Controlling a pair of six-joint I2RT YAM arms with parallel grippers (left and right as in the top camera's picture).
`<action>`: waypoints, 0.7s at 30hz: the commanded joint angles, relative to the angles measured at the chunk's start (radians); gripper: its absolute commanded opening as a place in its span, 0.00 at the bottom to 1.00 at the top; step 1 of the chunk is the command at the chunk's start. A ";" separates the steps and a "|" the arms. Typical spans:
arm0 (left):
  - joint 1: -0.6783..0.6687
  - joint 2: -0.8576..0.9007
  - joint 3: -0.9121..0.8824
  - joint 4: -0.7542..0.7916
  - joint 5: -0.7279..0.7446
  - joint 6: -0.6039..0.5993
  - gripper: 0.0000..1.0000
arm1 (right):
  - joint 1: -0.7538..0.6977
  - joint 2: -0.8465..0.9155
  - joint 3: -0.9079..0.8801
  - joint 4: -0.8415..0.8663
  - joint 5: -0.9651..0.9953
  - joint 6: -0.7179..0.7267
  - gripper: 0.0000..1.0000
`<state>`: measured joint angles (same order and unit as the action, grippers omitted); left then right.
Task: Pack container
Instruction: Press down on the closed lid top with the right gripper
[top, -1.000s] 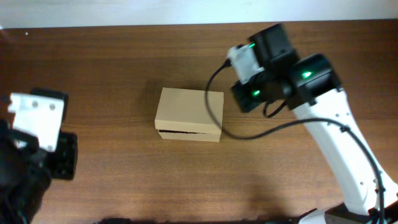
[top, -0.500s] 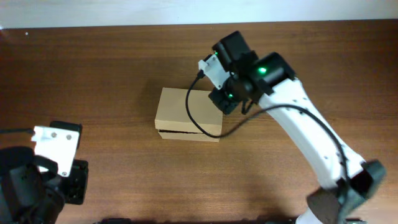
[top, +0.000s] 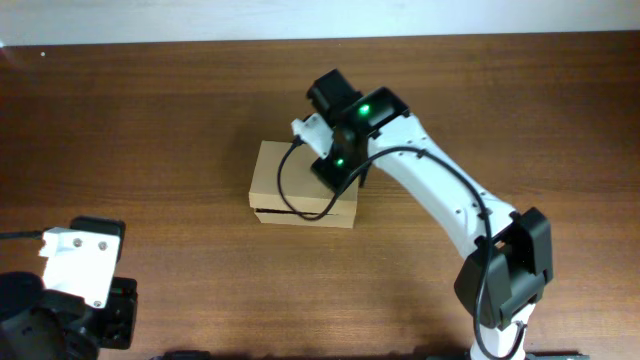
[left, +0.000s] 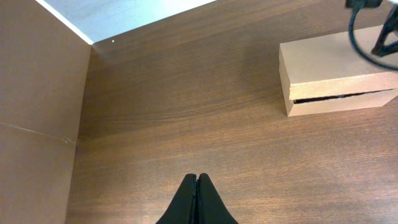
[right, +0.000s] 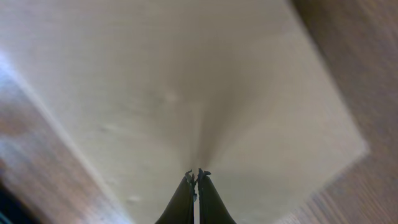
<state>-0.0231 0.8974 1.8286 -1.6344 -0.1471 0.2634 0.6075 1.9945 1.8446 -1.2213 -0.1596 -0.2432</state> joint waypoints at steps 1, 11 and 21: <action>0.006 -0.003 -0.004 0.003 -0.011 -0.016 0.02 | 0.063 0.006 0.006 -0.001 -0.024 -0.008 0.04; 0.006 -0.003 -0.004 0.003 -0.010 -0.017 0.02 | 0.167 0.011 -0.085 0.050 -0.024 -0.006 0.04; 0.006 -0.003 -0.004 0.003 -0.006 -0.017 0.02 | 0.171 0.011 -0.320 0.162 -0.024 0.038 0.04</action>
<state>-0.0231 0.8974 1.8286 -1.6344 -0.1471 0.2634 0.7612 1.9106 1.6558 -1.0424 -0.1902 -0.2314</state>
